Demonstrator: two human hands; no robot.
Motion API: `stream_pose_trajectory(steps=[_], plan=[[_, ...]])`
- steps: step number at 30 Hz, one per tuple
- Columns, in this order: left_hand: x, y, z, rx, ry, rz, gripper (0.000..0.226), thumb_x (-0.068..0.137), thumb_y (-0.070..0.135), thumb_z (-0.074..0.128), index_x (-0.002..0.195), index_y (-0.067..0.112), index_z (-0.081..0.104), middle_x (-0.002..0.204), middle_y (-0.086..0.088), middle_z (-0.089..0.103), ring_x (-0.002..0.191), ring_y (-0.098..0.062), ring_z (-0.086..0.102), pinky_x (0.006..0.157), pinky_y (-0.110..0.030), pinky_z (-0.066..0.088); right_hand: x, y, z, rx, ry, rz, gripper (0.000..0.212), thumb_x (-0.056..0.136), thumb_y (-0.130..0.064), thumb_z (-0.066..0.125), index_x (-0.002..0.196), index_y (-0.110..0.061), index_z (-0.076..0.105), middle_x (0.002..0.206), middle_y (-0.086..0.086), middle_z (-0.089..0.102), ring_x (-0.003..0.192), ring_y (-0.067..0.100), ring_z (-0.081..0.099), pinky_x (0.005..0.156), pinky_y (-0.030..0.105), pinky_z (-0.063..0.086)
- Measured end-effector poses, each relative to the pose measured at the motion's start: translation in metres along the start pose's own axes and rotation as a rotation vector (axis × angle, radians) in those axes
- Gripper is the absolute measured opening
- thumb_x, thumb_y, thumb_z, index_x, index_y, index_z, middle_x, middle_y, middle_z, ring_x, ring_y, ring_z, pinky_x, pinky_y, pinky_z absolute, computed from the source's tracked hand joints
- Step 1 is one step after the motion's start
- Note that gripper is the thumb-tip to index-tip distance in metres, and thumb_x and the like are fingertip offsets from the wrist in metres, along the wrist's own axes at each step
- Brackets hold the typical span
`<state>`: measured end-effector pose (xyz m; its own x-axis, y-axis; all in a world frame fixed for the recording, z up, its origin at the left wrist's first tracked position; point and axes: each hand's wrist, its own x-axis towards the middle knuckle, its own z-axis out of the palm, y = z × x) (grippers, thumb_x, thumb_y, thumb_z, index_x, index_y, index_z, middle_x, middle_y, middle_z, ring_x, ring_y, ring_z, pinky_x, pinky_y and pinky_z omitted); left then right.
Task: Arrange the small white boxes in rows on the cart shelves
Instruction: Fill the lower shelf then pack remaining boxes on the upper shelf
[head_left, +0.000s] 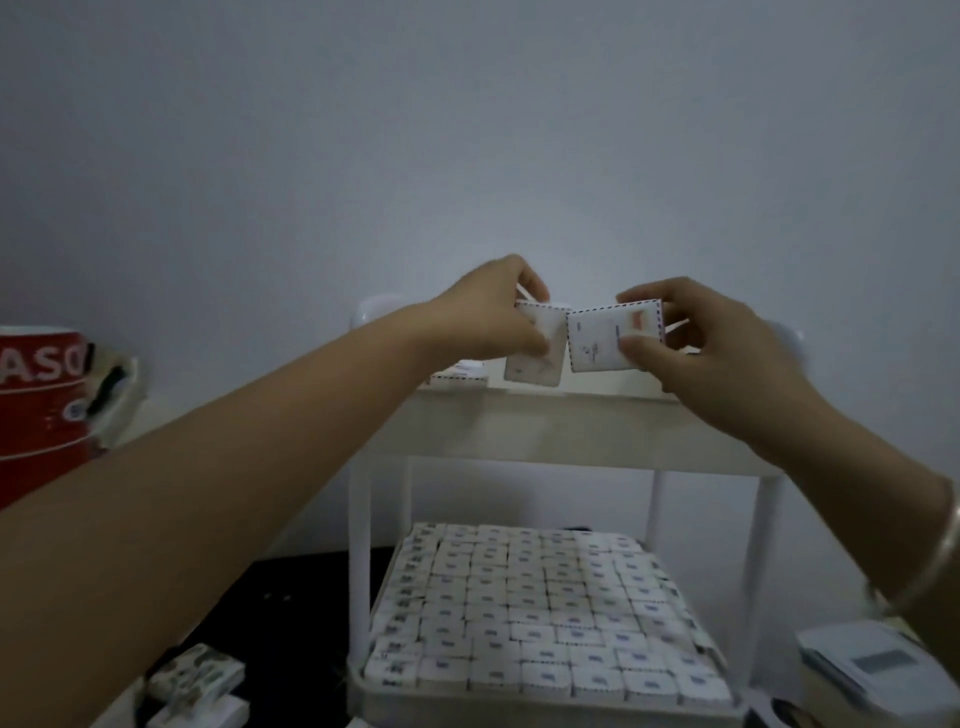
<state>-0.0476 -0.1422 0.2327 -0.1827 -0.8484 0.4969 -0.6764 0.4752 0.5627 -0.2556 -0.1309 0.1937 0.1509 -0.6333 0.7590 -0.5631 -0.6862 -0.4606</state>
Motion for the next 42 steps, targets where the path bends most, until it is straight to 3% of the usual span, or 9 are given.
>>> stream_pose_trajectory(steps=[4,9,14,20,25,29,33,38,42], plan=[[0.002,-0.015,-0.003,0.117,-0.121,-0.016,0.043,0.075,0.013,0.08,0.11,0.022,0.057,0.106,-0.001,0.062,0.088,-0.014,0.061,0.076,-0.027,0.051,0.008,0.009,0.003,0.033,0.032,0.027,0.045,0.085,-0.034,0.069,0.124,-0.031,0.047,0.099,-0.011,0.064,0.081,0.002,0.061,0.058,0.017,0.045],[-0.005,-0.026,-0.015,0.155,-0.25,-0.026,0.028,0.079,0.028,0.078,0.104,0.028,0.065,0.084,0.008,0.071,0.067,-0.003,0.06,0.06,-0.016,0.043,0.022,0.009,0.013,-0.001,0.055,0.0,0.034,0.084,-0.03,0.072,0.113,-0.03,0.055,0.096,-0.012,0.067,0.082,-0.003,0.061,0.058,0.006,0.042],[-0.01,-0.031,-0.014,0.12,-0.289,-0.022,0.015,0.085,0.036,0.071,0.098,0.03,0.071,0.091,0.009,0.074,0.076,-0.005,0.063,0.071,-0.023,0.047,0.042,0.001,0.028,-0.092,-0.007,-0.051,0.026,0.086,-0.022,0.069,0.111,-0.029,0.064,0.096,-0.009,0.069,0.085,0.005,0.063,0.069,0.014,0.045],[-0.02,-0.037,-0.017,0.182,-0.196,0.017,0.017,0.087,0.038,0.067,0.102,0.04,0.074,0.098,0.016,0.071,0.087,0.001,0.062,0.074,-0.017,0.045,0.058,-0.004,0.042,-0.013,-0.214,0.008,0.024,0.088,-0.019,0.068,0.108,-0.031,0.068,0.098,-0.005,0.071,0.082,0.012,0.069,0.077,0.032,0.058],[-0.033,-0.041,-0.019,0.241,-0.098,0.088,0.02,0.09,0.036,0.062,0.106,0.041,0.073,0.097,0.029,0.059,0.1,0.0,0.054,0.085,-0.011,0.04,0.057,-0.005,0.05,0.031,-0.35,0.008,0.022,0.087,-0.016,0.068,0.099,-0.035,0.069,0.094,-0.007,0.071,0.079,0.013,0.07,0.076,0.028,0.059],[-0.048,-0.047,-0.02,0.137,0.027,0.102,0.018,0.091,0.031,0.061,0.106,0.035,0.071,0.109,0.018,0.063,0.107,0.0,0.055,0.096,-0.024,0.042,0.05,-0.006,0.06,0.048,-0.501,0.019,0.02,0.091,-0.019,0.061,0.097,-0.036,0.071,0.095,-0.005,0.071,0.086,0.014,0.068,0.077,0.024,0.055],[-0.065,-0.049,-0.012,-0.02,0.207,0.101,0.016,0.093,0.021,0.06,0.101,0.029,0.072,0.099,0.02,0.065,0.094,0.003,0.058,0.085,-0.02,0.044,0.048,-0.007,0.065,-0.086,-0.537,0.026,0.023,0.097,-0.024,0.052,0.107,-0.029,0.071,0.108,0.0,0.069,0.1,0.017,0.062,0.092,0.031,0.046],[-0.089,-0.051,-0.011,-0.079,0.383,0.13,0.023,0.092,0.013,0.058,0.094,0.031,0.071,0.102,0.017,0.065,0.099,0.0,0.06,0.088,-0.022,0.049,0.045,-0.013,0.066,-0.205,-0.492,0.035,0.028,0.101,-0.024,0.042,0.123,-0.025,0.06,0.12,-0.002,0.065,0.104,0.014,0.059,0.093,0.03,0.044],[-0.13,-0.065,-0.017,-0.101,0.46,0.147,0.024,0.091,0.009,0.058,0.09,0.03,0.07,0.095,0.013,0.069,0.086,-0.004,0.063,0.078,-0.022,0.052,0.021,-0.029,0.078,-0.289,-0.161,-0.242,0.028,0.098,-0.025,0.049,0.124,-0.023,0.058,0.124,-0.002,0.059,0.112,0.015,0.051,0.094,0.029,0.04]])
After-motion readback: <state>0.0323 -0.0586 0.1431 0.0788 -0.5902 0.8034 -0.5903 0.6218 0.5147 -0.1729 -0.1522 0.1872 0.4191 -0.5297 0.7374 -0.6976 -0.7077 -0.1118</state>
